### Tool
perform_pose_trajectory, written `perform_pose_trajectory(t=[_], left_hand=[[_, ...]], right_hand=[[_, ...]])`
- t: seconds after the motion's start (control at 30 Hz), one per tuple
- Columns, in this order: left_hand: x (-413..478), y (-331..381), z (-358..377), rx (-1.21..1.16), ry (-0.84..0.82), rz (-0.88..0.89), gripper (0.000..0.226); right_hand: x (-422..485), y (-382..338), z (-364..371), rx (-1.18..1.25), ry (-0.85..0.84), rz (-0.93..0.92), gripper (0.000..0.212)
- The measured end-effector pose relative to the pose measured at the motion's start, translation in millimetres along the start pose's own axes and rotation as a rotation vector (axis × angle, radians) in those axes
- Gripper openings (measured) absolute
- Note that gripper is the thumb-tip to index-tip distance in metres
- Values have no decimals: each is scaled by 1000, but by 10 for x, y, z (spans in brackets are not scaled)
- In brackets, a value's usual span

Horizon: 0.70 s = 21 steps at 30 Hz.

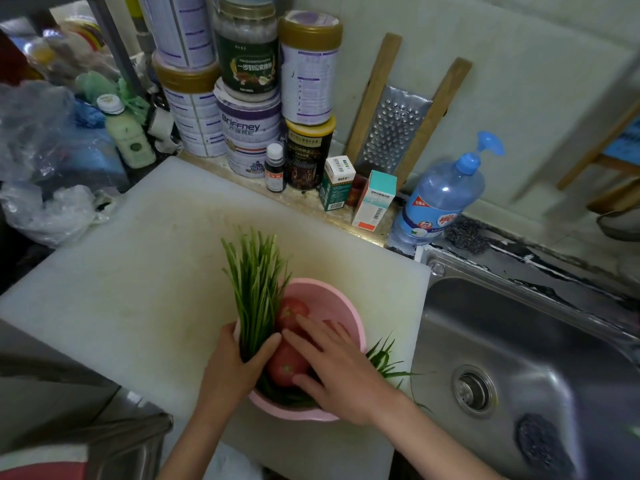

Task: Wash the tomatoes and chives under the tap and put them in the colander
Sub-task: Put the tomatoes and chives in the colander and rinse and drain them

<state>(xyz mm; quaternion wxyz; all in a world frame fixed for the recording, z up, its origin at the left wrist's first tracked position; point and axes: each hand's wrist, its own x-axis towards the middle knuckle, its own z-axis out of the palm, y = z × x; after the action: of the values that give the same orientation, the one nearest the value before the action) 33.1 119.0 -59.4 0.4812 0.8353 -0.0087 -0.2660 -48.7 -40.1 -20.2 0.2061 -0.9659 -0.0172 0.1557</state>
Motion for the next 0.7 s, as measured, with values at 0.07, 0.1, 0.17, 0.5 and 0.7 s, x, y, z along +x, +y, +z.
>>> perform_pose_trajectory(t=[0.07, 0.1, 0.17, 0.5, 0.7], left_hand=[[9, -57, -59, -47, -67, -45, 83], [9, -92, -84, -86, -108, -69, 88], [-1, -151, -103, -215, -169, -119, 75], [-9, -12, -18, -397, -386, -236, 97], [-316, 264, 523, -483, -371, -182, 87]], right_hand=[[-46, 25, -181, 77, 157, 38, 58], [-60, 72, -269, 112, 217, 85, 55], [-45, 238, -396, 167, 177, 248, 57], [-127, 670, -171, 534, 100, 529, 39], [-758, 1032, -412, 499, 194, 545, 41]])
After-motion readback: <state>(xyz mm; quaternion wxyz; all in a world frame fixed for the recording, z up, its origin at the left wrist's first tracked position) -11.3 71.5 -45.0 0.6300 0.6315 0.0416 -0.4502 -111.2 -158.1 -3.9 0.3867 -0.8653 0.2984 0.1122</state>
